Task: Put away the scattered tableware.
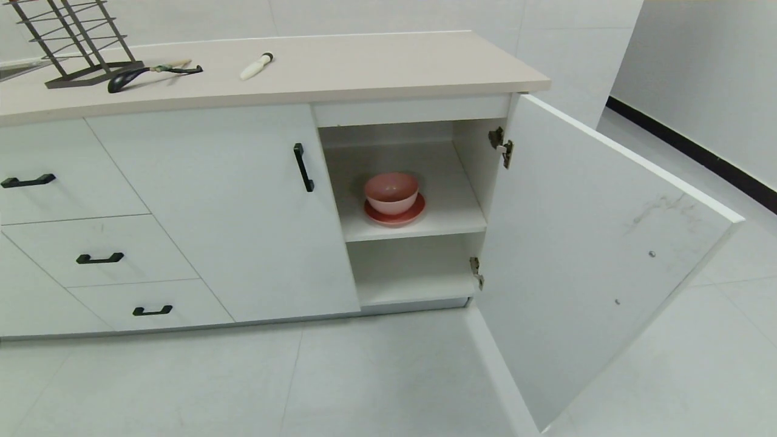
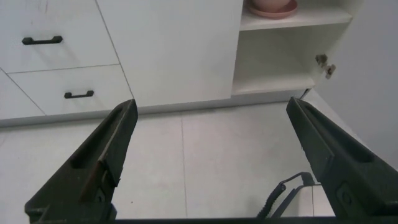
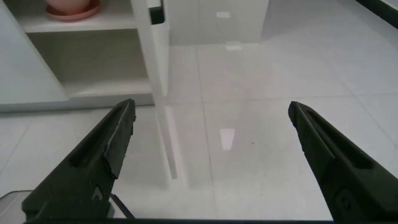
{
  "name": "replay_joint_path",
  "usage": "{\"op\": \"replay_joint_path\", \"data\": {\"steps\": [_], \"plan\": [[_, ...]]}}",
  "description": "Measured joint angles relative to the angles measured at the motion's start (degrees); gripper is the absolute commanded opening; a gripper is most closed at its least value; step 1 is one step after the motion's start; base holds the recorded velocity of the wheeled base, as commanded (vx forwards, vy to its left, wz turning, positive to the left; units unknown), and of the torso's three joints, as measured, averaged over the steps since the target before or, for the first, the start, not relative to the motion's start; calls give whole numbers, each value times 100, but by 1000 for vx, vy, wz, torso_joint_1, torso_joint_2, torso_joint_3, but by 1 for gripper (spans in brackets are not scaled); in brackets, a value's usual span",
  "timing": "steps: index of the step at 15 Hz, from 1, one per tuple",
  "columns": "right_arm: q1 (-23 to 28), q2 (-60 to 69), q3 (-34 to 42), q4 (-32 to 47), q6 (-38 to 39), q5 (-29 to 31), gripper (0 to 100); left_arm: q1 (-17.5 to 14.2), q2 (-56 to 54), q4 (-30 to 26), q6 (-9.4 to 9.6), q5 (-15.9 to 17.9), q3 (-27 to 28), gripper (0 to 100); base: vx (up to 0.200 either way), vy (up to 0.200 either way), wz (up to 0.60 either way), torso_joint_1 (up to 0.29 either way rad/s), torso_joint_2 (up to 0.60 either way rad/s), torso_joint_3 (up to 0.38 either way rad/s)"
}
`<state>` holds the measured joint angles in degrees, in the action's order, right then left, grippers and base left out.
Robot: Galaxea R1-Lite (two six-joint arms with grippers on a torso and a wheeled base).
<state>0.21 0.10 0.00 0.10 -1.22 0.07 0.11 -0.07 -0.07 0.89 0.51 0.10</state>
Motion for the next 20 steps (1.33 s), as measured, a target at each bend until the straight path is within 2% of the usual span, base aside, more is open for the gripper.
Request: {"op": "replay_joint_path", "data": {"steps": [1,2,10,12,15,17,20], "plan": [[-5,0,0,0,10,2,100,-6,0,0,-16,4,0,100,0,0,0,0,0,0],[-10,0,-2,0,11,6,0,-6,0,-4,-35,2,0,100,0,0,0,0,0,0],[-5,-2,0,-2,13,2,0,-6,0,-2,-35,2,0,100,0,0,0,0,0,0],[6,-2,0,-118,-15,-12,0,0,0,-6,-51,-2,0,100,-200,0,0,2,2,0],[0,-10,-5,-1083,-168,-269,0,0,0,-4,-122,-13,0,100,-67,0,0,1,1,1],[-5,-210,-71,-1219,-364,-658,0,-4,0,0,-129,-18,-2,100,0,0,0,0,0,0],[-105,-1197,-341,-1918,-595,-900,0,-1,0,-2,-138,-49,-2,100,0,0,0,0,0,0]]}}
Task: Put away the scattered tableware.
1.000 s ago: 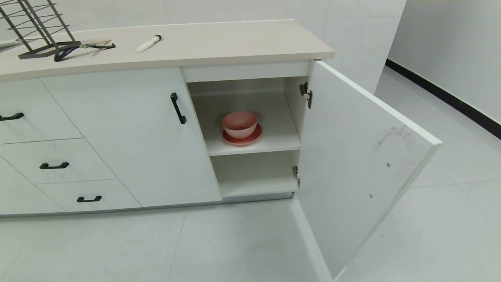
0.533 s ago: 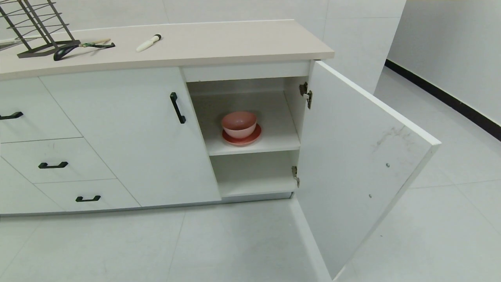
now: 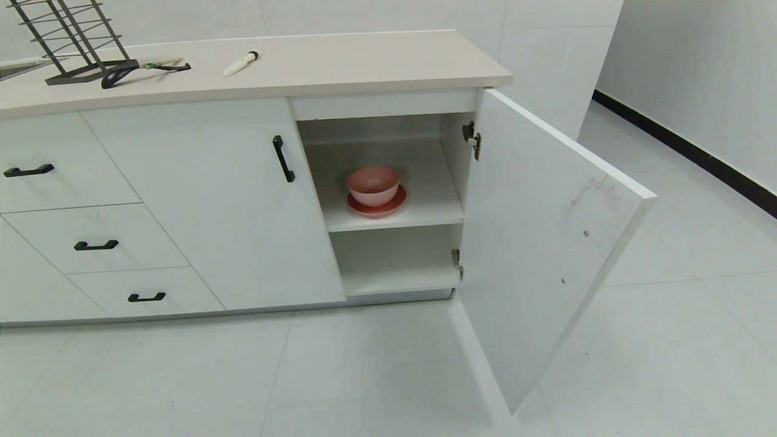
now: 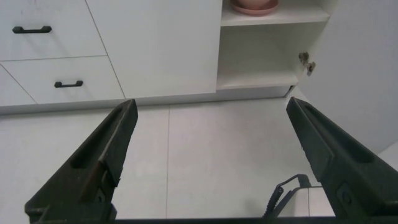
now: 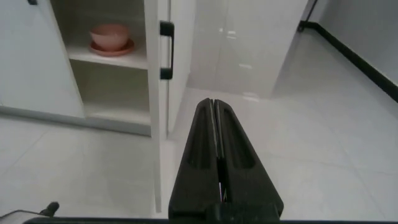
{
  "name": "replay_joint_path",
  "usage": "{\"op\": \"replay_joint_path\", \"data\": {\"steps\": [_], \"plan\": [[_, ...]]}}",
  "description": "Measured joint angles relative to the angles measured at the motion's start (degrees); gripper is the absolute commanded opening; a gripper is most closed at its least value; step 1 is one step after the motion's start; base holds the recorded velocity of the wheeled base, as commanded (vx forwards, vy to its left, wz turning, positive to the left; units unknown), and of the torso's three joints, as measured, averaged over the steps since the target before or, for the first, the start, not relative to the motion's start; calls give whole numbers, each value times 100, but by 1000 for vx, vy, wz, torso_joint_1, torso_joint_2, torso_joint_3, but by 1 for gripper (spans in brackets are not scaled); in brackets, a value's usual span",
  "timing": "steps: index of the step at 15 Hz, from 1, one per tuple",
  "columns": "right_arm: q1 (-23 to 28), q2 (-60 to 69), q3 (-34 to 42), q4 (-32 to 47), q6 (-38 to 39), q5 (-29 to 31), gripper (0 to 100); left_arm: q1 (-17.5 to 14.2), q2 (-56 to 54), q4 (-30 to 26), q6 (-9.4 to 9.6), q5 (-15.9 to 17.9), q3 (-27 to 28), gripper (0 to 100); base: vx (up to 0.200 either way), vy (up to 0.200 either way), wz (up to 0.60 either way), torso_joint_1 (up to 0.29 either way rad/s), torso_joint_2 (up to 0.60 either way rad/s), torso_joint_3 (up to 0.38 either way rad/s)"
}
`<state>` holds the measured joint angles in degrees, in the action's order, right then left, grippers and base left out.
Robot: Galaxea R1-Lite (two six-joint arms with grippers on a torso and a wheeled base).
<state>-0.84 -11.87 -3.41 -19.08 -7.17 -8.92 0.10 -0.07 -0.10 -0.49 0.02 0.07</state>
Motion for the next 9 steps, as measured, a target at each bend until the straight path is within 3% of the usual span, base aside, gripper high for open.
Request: {"op": "replay_joint_path", "data": {"steps": [4,5,9], "plan": [[-285,-2472,-94,-2502,-115,-380,0,-2,0,0,-27,-10,0,100,0,0,0,0,0,0],[-327,-3162,-107,-3043,-154,-536,0,-2,0,7,-115,-38,0,100,0,0,0,0,0,0],[-419,-5204,-367,-4212,-372,-895,0,0,0,15,-145,-82,-7,100,0,0,0,0,0,0]]}}
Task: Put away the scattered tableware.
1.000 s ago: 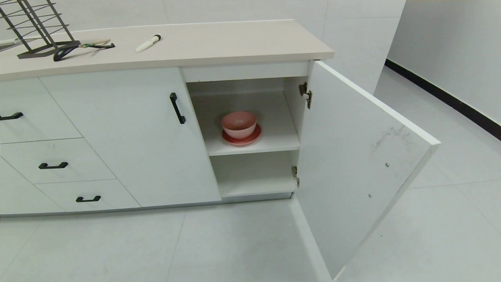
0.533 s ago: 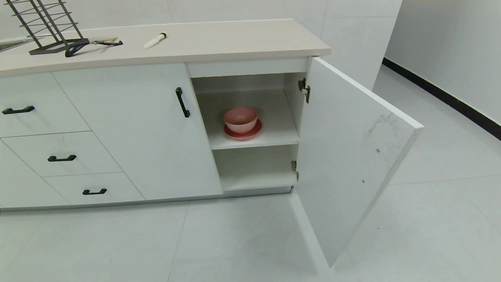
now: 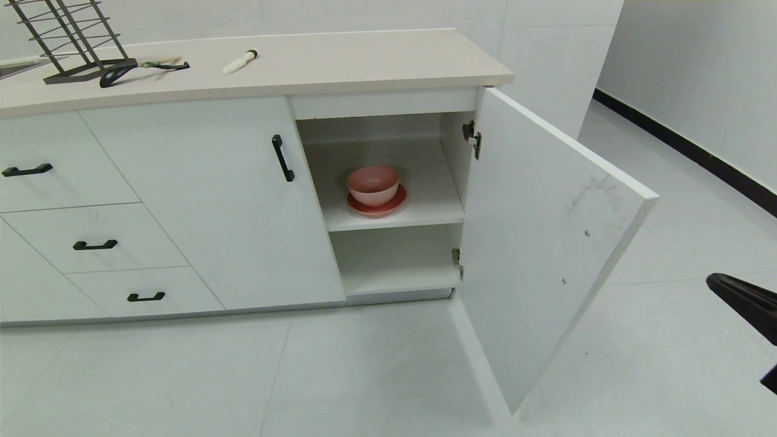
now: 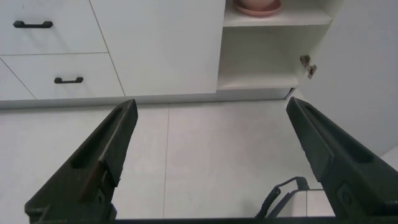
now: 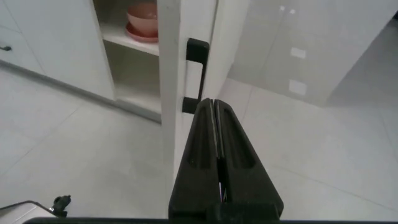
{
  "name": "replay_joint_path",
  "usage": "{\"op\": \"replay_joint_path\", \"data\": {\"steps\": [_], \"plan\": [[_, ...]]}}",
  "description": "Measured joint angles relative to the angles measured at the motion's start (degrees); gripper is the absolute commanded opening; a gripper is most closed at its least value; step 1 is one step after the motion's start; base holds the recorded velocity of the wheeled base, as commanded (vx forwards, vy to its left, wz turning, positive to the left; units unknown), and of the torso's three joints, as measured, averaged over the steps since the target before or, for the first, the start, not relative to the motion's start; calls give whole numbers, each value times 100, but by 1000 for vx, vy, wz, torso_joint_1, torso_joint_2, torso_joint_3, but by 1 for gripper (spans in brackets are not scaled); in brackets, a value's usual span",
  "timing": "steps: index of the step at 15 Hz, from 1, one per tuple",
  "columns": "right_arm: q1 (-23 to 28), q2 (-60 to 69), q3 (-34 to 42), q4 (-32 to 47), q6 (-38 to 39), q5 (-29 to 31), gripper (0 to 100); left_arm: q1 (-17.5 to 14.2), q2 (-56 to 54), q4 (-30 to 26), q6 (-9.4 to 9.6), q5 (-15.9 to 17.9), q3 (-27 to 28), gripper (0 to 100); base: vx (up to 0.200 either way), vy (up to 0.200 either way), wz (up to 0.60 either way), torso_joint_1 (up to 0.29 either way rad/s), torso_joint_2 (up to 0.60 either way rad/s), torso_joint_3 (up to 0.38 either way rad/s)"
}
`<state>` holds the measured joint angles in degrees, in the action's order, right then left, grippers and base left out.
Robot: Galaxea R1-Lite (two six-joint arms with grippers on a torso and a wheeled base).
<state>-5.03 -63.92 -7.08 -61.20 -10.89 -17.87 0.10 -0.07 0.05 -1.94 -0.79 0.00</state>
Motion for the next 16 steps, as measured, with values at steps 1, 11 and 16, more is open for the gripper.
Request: {"op": "replay_joint_path", "data": {"steps": [1,11,16], "plan": [[-9,-315,-107,-134,-35,-55,0,-2,0,-2,27,0,0,100,0,0,0,0,0,0],[18,-2909,-2158,-1095,-307,-777,0,-2,0,-5,94,11,10,100,0,0,0,0,0,0],[-235,-3118,-2177,-1268,-394,-976,0,-2,0,-5,77,11,2,100,0,0,0,0,0,0]]}}
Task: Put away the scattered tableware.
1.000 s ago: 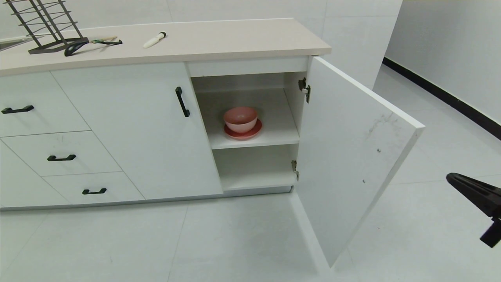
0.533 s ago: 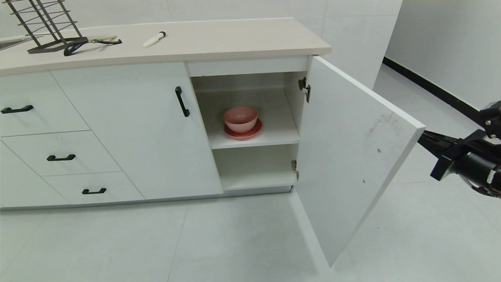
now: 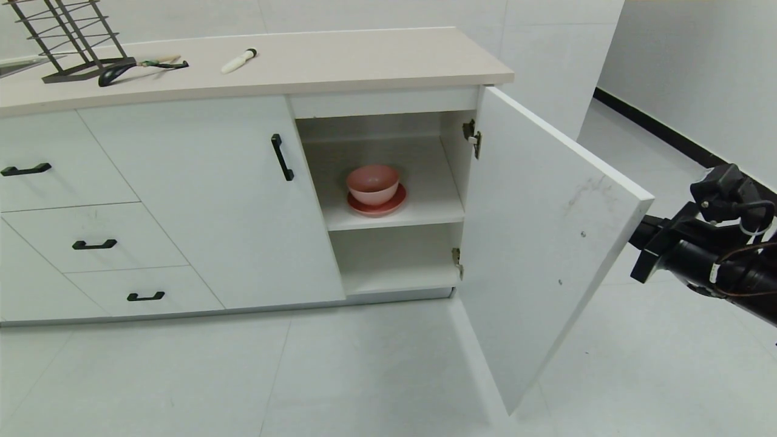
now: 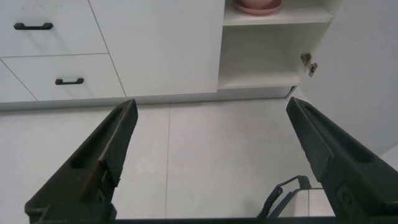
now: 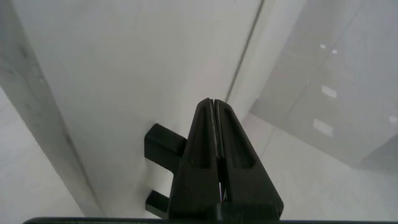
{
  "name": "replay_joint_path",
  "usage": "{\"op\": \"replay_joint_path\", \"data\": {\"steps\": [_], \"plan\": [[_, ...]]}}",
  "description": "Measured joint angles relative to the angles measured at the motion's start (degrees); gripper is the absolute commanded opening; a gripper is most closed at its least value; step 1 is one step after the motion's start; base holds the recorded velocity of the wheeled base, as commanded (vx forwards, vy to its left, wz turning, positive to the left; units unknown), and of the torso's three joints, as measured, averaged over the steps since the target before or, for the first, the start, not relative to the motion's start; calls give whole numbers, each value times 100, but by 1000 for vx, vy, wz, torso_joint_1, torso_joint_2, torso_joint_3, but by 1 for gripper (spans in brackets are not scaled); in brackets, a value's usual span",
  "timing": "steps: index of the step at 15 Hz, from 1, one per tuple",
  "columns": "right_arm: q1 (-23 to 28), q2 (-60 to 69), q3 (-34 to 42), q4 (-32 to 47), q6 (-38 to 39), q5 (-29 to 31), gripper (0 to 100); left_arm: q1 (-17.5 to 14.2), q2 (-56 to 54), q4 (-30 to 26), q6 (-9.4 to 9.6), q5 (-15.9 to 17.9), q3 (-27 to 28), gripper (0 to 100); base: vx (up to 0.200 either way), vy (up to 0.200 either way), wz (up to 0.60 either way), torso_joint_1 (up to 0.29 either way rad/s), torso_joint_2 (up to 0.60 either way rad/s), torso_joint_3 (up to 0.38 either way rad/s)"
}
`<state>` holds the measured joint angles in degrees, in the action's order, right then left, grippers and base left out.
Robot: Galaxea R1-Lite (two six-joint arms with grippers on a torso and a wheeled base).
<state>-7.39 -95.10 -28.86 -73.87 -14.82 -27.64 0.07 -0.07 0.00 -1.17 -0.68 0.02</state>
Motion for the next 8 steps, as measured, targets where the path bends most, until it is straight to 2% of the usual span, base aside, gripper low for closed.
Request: {"op": "replay_joint_path", "data": {"steps": [8], "plan": [[-711,-77,88,-7,-52,7,0,2,5,0,-22,0,5,100,0,0,0,0,0,0]]}}
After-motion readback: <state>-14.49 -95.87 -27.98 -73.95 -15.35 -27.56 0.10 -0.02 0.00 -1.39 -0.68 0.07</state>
